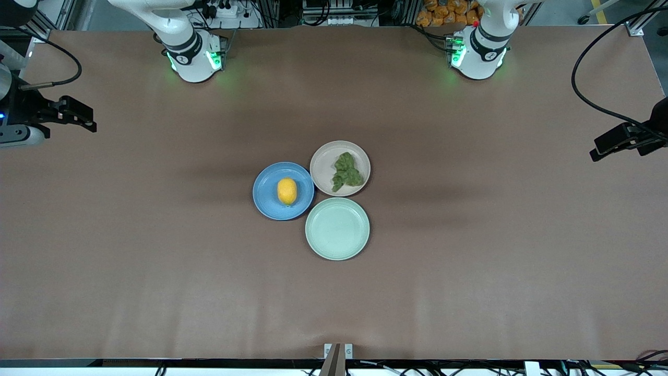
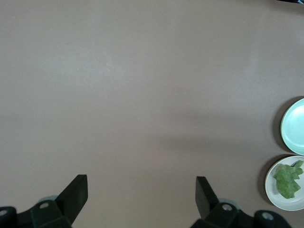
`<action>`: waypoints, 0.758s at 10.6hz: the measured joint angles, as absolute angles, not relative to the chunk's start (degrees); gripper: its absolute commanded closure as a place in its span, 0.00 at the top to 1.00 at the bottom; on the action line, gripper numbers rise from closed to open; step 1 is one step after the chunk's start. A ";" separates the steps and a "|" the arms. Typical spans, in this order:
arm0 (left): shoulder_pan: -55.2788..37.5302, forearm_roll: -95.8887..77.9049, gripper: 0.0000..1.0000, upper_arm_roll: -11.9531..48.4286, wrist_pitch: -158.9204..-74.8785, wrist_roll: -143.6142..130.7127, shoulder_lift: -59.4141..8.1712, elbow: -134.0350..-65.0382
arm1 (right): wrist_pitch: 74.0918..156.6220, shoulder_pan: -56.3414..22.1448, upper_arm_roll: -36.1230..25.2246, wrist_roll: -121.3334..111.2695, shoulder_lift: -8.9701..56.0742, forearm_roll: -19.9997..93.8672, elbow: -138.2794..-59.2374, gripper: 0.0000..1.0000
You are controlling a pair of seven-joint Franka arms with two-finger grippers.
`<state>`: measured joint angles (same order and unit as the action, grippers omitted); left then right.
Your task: Pick lemon and lettuce from blue and beige plates
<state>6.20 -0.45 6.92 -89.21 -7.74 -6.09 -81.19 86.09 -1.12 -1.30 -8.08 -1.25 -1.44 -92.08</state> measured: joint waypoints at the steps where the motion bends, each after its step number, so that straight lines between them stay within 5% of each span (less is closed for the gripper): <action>1: 6.20 -0.45 1.00 6.92 -89.21 -7.74 -6.09 -81.19 | 87.29 -0.94 -1.36 -8.02 -1.25 -1.47 -92.03 1.00; 8: 6.19 -1.04 1.00 7.36 -88.24 -6.72 -6.25 -81.31 | 92.82 4.50 -1.83 -8.18 -1.37 1.30 -90.53 1.00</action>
